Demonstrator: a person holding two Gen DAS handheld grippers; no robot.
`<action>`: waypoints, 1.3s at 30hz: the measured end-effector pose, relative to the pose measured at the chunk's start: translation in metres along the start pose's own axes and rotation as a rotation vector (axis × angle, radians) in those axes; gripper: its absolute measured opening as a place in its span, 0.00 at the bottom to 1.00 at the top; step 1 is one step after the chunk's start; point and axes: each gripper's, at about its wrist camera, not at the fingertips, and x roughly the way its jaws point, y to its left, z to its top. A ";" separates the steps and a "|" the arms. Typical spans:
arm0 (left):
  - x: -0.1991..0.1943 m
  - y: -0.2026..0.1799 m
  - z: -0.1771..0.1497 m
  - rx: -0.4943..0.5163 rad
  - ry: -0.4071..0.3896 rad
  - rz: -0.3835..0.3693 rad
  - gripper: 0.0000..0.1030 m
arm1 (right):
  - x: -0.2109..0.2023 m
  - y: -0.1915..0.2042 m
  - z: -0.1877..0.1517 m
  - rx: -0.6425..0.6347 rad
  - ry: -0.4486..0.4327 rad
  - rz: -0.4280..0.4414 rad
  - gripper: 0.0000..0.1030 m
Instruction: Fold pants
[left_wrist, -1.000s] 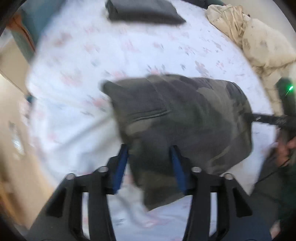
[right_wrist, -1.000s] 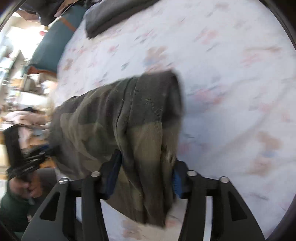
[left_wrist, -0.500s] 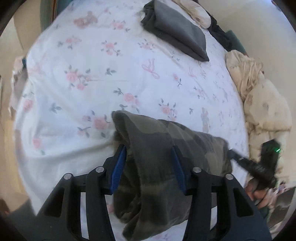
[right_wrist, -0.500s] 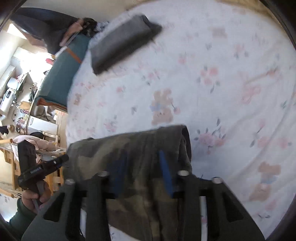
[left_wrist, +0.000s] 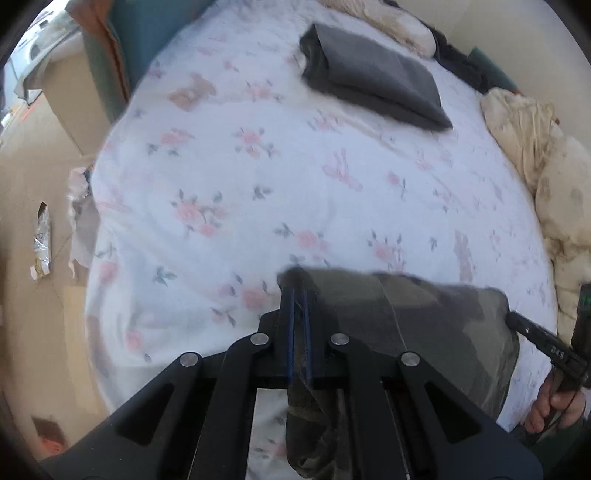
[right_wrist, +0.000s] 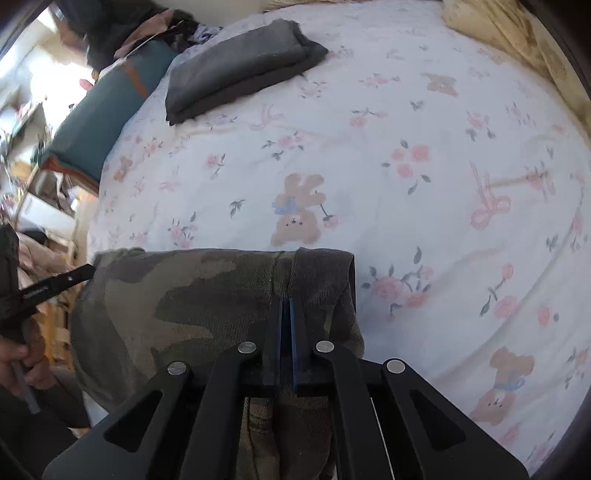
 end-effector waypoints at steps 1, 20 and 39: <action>-0.006 0.002 0.000 -0.016 -0.017 -0.014 0.03 | -0.007 0.001 -0.002 -0.007 -0.010 -0.018 0.04; 0.044 -0.085 -0.059 0.304 0.019 -0.064 0.03 | 0.050 0.068 -0.022 -0.157 0.003 -0.047 0.00; 0.018 0.001 -0.068 -0.103 0.107 -0.256 0.95 | 0.001 -0.057 -0.038 0.403 0.033 0.305 1.00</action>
